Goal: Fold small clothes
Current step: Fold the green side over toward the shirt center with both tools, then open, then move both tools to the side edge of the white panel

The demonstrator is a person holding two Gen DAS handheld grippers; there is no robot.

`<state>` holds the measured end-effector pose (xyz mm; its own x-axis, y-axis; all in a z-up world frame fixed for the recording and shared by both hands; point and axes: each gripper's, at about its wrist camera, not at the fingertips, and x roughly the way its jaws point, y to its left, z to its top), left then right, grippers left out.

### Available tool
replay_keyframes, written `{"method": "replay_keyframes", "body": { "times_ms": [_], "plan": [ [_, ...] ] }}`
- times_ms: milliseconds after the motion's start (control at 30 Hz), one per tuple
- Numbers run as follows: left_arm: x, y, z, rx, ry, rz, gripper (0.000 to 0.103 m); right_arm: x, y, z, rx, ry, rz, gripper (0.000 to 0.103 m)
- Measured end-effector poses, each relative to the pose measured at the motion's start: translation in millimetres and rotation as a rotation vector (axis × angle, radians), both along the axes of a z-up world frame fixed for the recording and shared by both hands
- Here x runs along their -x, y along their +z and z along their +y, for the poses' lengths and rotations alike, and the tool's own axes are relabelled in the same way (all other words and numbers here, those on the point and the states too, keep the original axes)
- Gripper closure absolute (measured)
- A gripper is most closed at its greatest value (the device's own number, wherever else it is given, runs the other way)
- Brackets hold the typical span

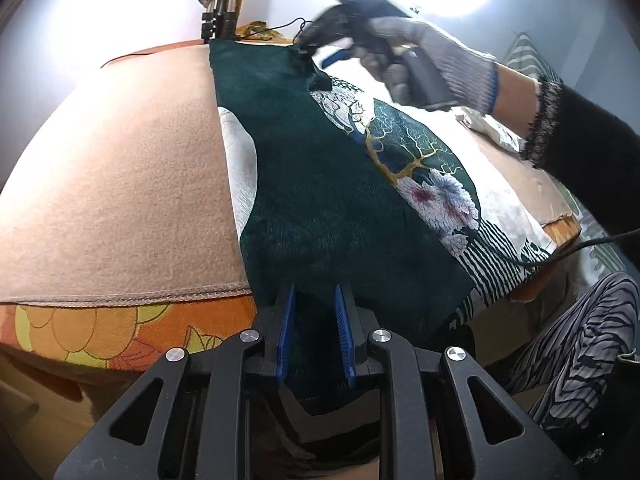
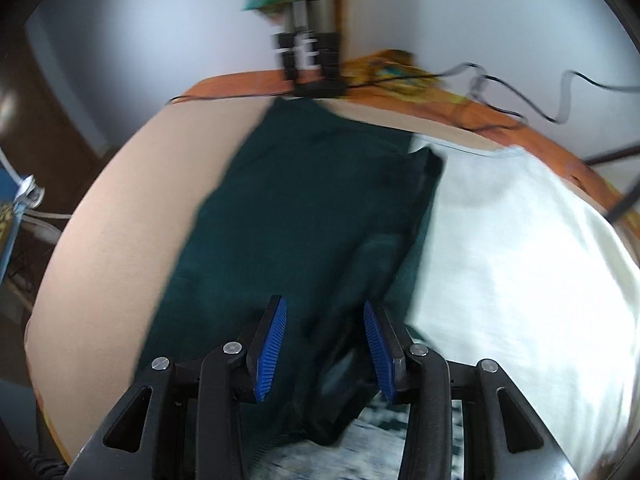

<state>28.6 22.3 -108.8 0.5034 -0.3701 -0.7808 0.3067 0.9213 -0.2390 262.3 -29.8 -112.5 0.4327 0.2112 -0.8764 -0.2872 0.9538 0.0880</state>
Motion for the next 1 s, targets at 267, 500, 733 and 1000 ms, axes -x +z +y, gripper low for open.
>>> {"method": "replay_keyframes", "body": {
  "times_ms": [267, 500, 733, 1000],
  "plan": [
    [6, 16, -12, -0.002, -0.035, -0.058, 0.084, 32, 28, -89, -0.093, -0.115, -0.037, 0.059],
    [18, 40, -49, 0.073, -0.104, -0.127, 0.079, 72, 61, -157, -0.182, -0.146, -0.102, 0.047],
    [30, 47, -123, 0.080, -0.259, -0.160, 0.061, 132, 98, -224, -0.215, -0.147, -0.187, 0.038],
    [47, 46, -213, 0.025, -0.443, -0.206, 0.055, 179, 106, -303, -0.240, -0.229, -0.238, 0.032]
  ]
}}
